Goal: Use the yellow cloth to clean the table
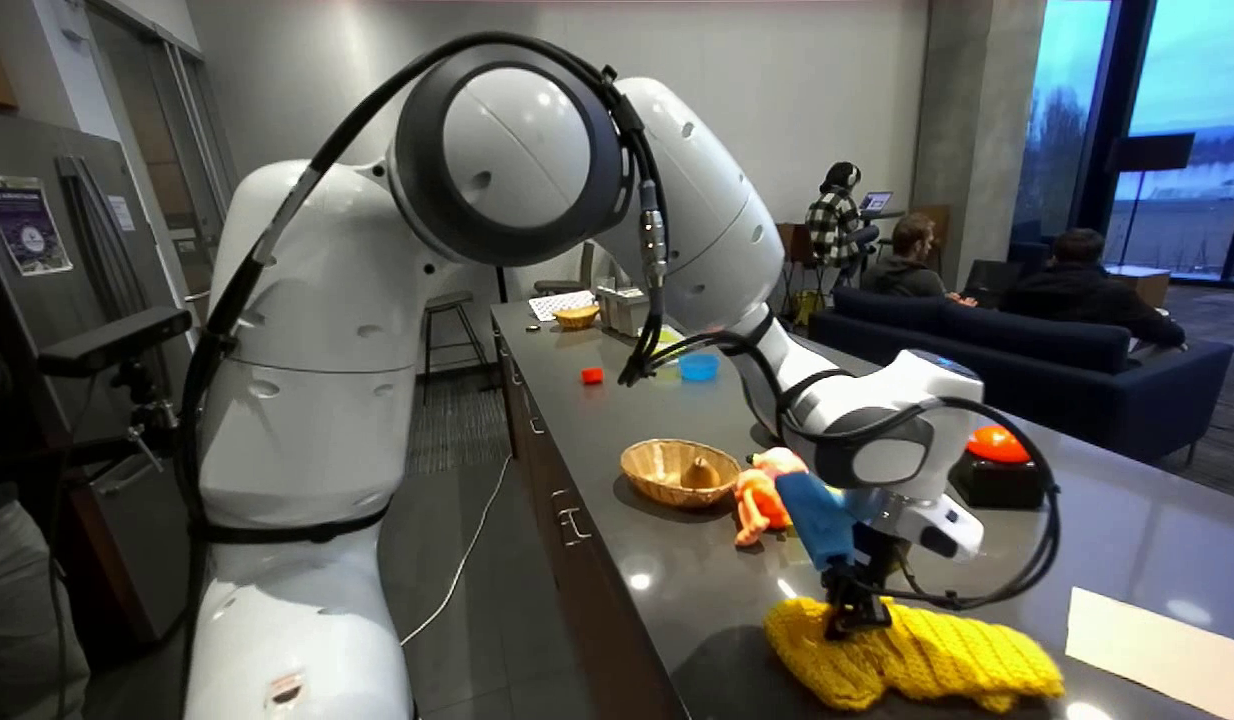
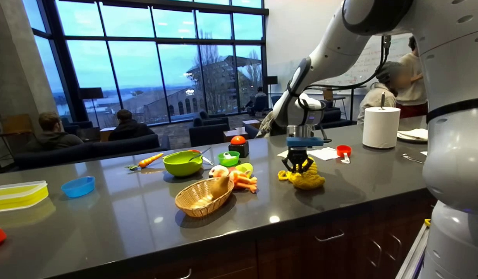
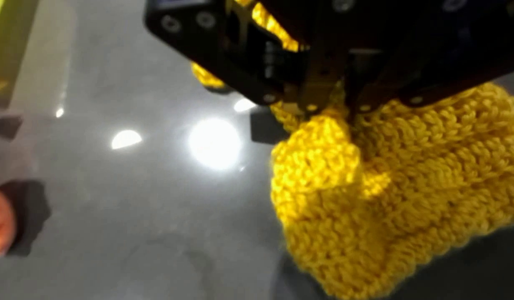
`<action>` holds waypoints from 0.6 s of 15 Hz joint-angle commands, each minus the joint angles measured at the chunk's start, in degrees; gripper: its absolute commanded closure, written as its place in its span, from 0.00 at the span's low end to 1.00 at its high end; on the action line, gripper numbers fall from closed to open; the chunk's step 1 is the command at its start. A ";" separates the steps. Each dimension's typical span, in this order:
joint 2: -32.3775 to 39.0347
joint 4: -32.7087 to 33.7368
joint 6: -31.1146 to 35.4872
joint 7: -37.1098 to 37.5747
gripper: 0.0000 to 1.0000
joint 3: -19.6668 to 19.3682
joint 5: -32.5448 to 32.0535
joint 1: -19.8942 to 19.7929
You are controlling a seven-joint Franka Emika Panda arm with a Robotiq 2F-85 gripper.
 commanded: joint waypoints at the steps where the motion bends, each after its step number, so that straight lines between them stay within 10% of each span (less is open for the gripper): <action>1: -1.45 -4.18 3.10 -0.62 1.00 4.25 -2.53 5.42; 9: -0.74 -2.35 3.12 -2.32 1.00 8.27 -5.58 10.18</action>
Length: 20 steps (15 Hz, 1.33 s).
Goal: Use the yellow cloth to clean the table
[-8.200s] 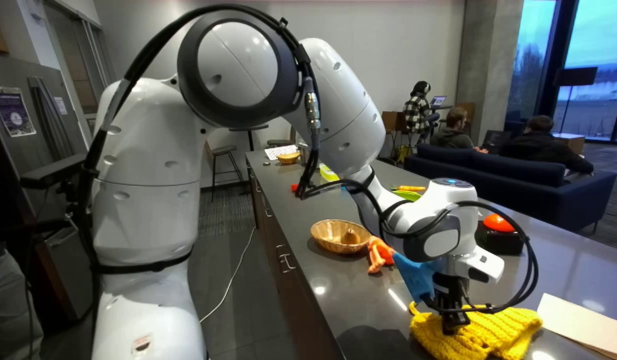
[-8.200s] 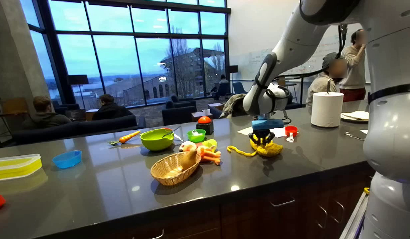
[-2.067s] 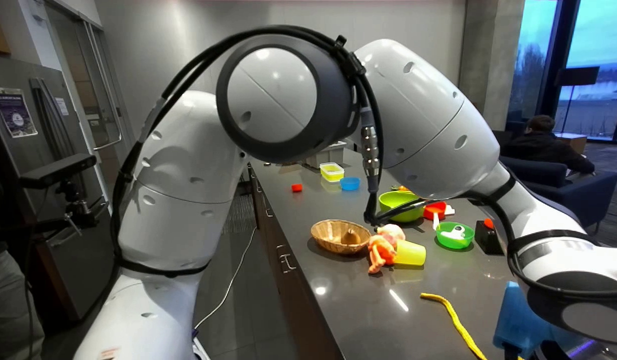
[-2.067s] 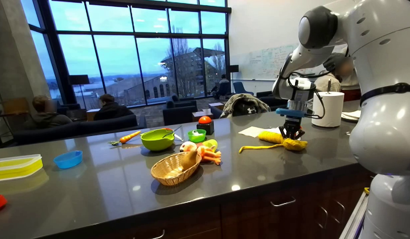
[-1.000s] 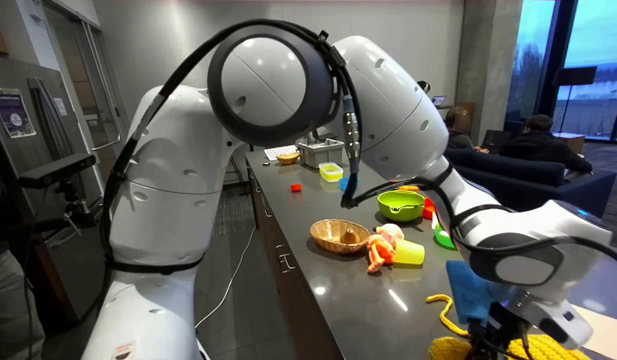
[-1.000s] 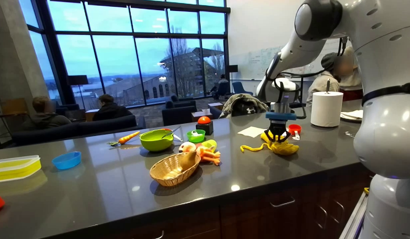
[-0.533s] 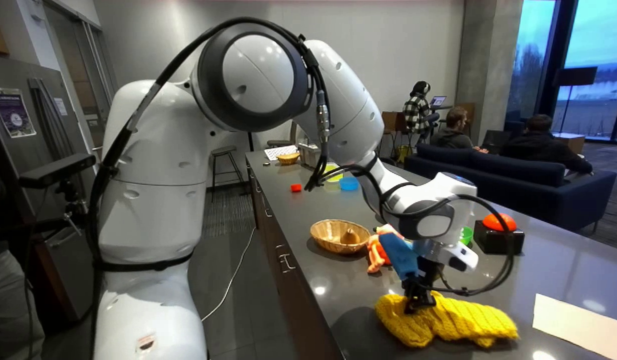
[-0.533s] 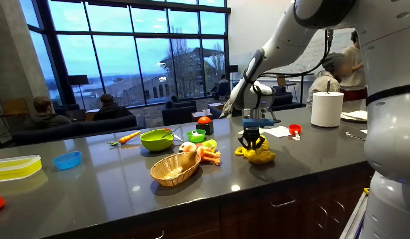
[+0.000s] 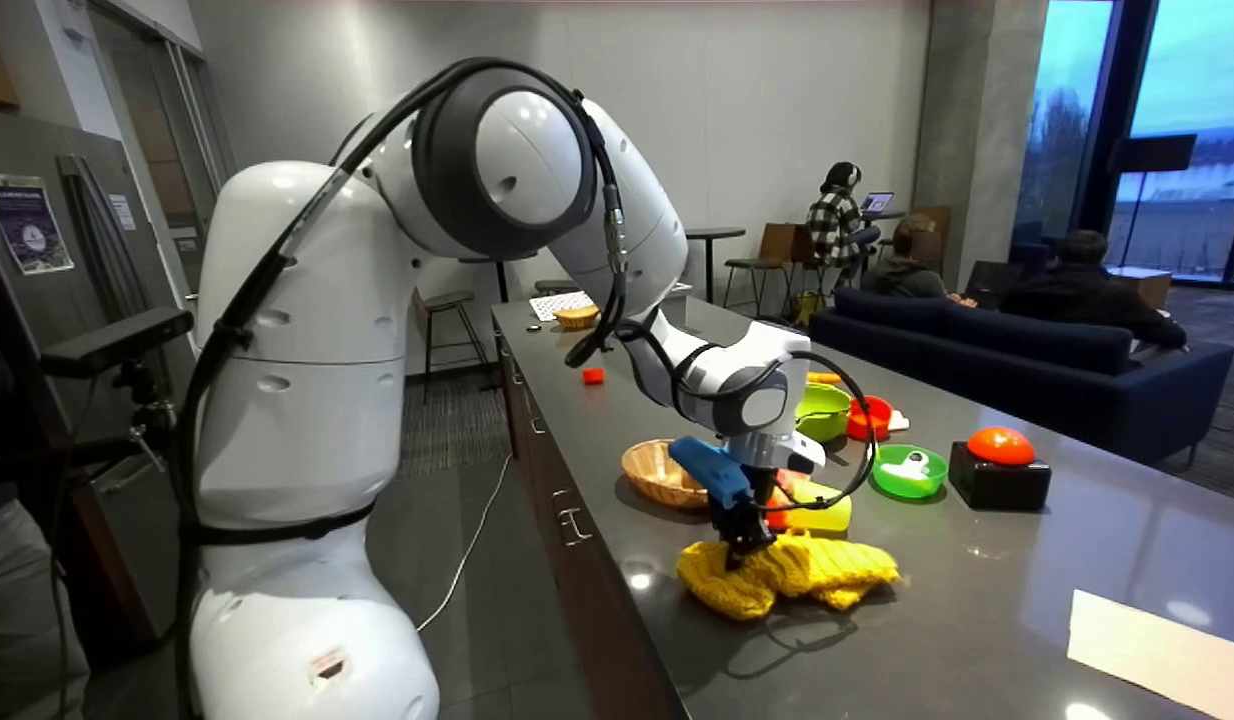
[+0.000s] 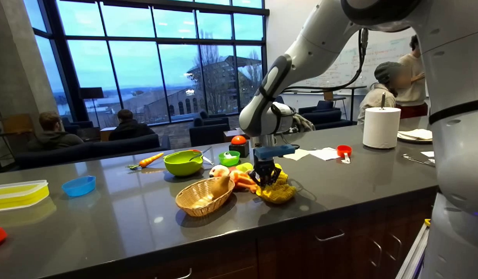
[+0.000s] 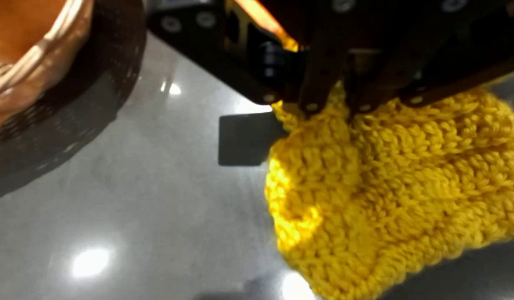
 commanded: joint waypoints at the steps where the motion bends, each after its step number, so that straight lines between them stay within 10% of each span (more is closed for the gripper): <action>1: 0.82 -0.37 1.13 -1.41 1.00 -0.54 -0.25 -0.96; 20: 3.75 -2.20 0.89 -0.34 1.00 -17.62 11.98 -22.31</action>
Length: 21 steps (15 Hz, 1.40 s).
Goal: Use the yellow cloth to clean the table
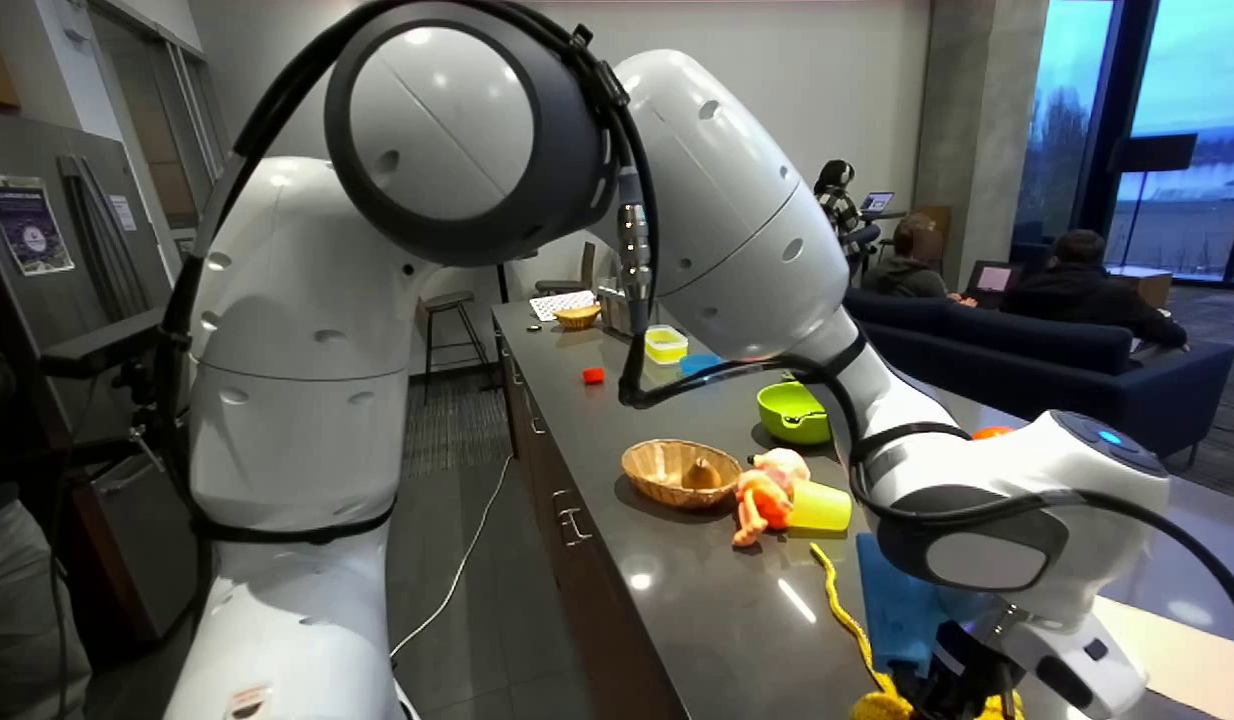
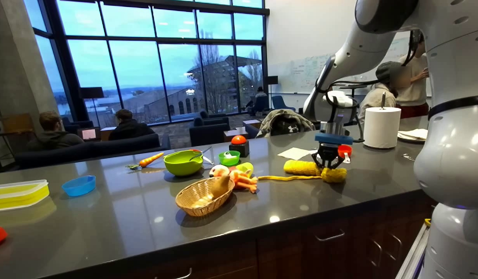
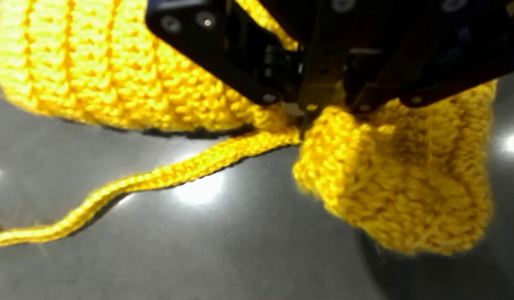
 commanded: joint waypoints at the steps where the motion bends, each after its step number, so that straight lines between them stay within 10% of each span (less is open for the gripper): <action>1: 3.89 -0.87 0.88 0.24 1.00 -3.27 1.28 -3.73; 9: 3.91 -0.98 -1.83 0.95 1.00 -5.63 1.49 -6.62; 21: -1.52 -4.54 -0.84 0.83 1.00 3.98 -7.67 6.68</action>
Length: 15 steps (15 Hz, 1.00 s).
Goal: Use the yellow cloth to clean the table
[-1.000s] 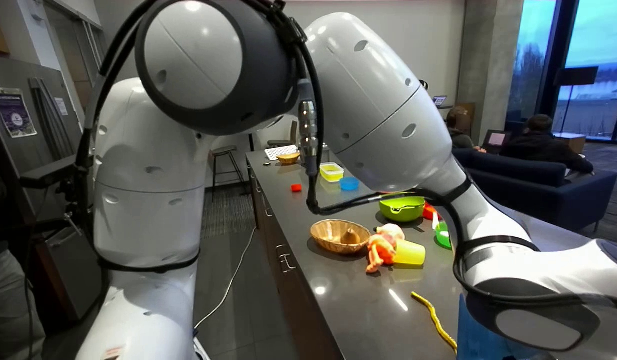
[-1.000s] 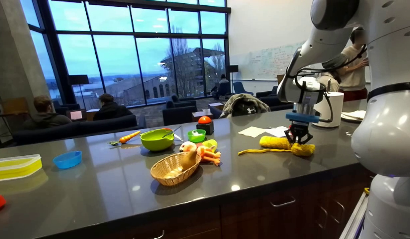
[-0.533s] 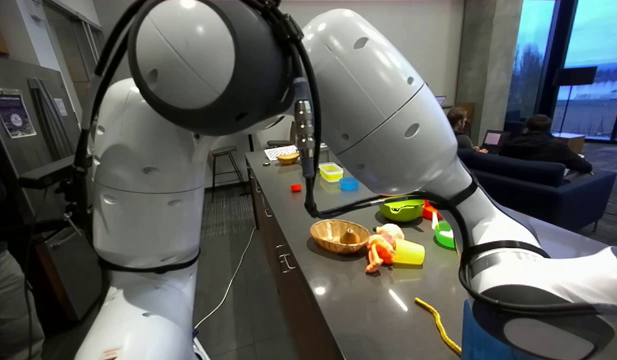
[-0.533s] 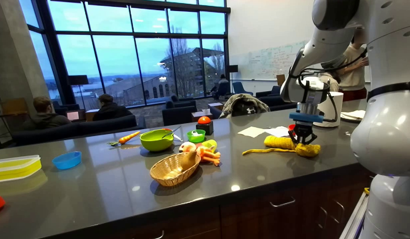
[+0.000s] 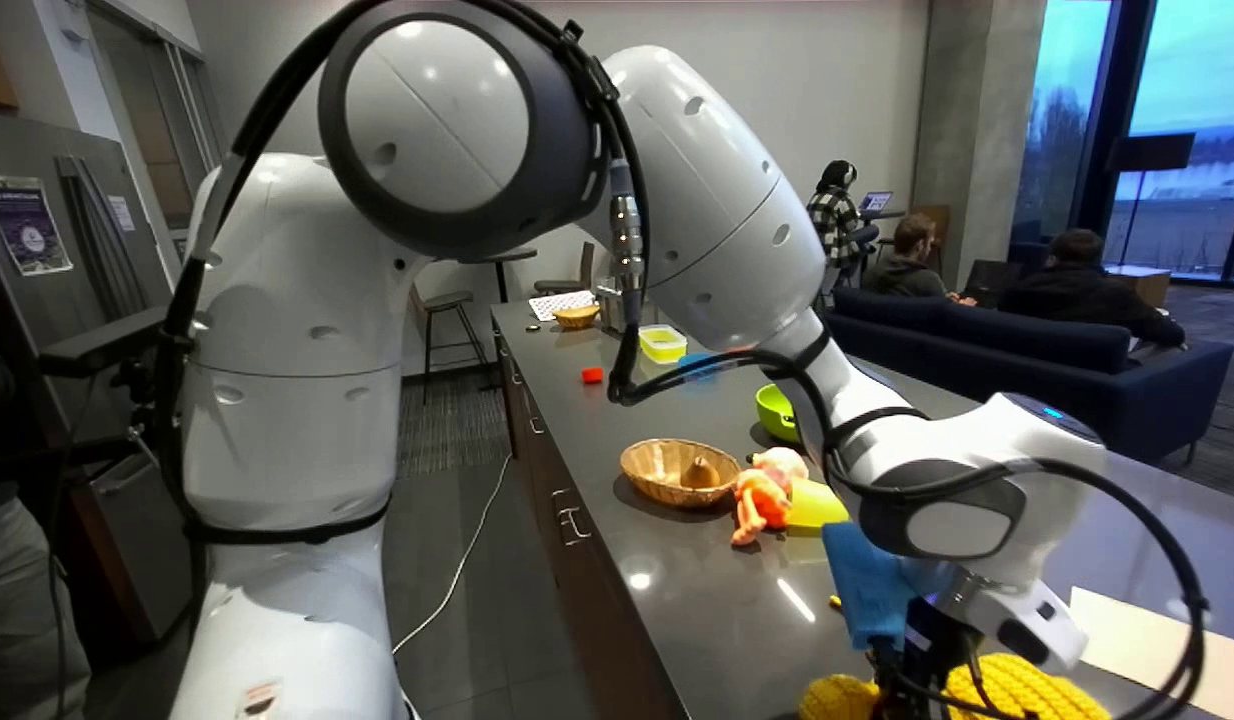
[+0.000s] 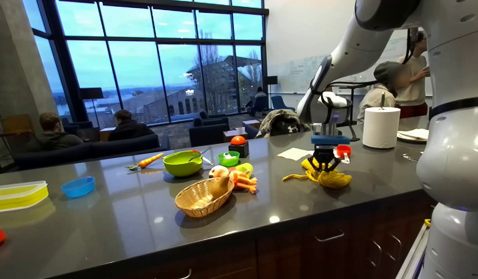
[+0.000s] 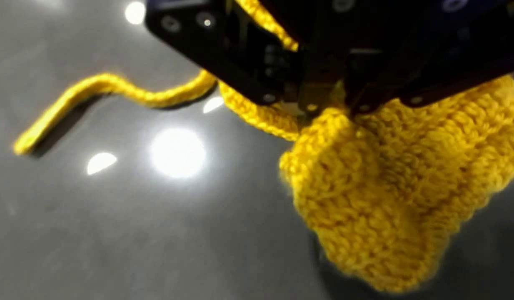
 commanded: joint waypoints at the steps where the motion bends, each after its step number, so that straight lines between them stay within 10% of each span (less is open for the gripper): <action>1: -0.68 -3.51 1.70 -0.71 1.00 4.13 -1.35 4.67; 15: -2.24 -1.96 0.59 -6.91 1.00 16.80 -5.51 17.46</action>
